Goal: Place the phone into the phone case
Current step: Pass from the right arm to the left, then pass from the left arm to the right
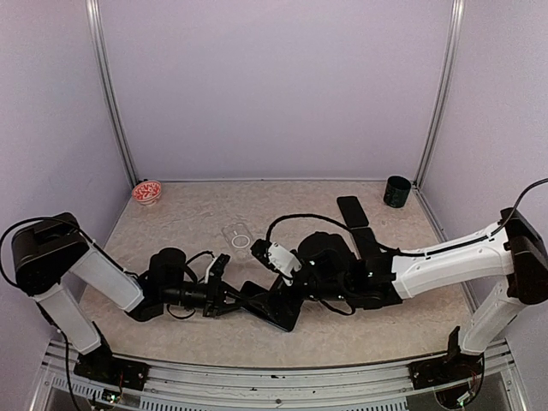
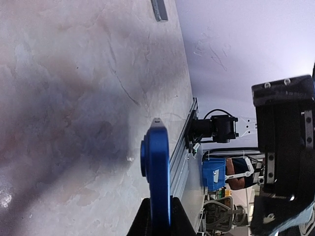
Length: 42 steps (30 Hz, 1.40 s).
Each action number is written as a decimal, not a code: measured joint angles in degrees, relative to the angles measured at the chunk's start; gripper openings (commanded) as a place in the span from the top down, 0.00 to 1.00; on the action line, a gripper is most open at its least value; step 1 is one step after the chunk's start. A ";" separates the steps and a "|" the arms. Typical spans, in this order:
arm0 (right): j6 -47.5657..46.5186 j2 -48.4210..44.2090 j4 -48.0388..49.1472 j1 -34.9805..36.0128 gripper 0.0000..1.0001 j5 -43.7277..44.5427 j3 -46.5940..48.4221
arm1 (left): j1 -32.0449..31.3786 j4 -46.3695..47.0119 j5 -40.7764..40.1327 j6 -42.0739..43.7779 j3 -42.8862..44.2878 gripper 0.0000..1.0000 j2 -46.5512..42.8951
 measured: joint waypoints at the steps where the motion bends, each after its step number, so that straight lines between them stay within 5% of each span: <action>1: 0.72 -1.46 -0.09 -0.46 0.01 -0.24 -0.63 | -0.02 -0.63 -0.09 0.61 0.02 1.00 -0.92; 18: 17.46 -29.94 5.79 -12.98 0.01 -9.38 -18.32 | -0.55 -12.87 -4.22 11.63 6.03 1.00 -19.61; 33: 33.86 -26.32 20.06 -16.57 0.02 -26.08 -21.22 | -1.05 -6.73 -7.21 13.55 6.14 1.00 -27.43; 42: 39.08 -20.13 31.65 -16.57 0.11 -35.12 -20.94 | -1.68 -2.91 -7.32 11.69 6.14 1.00 -26.18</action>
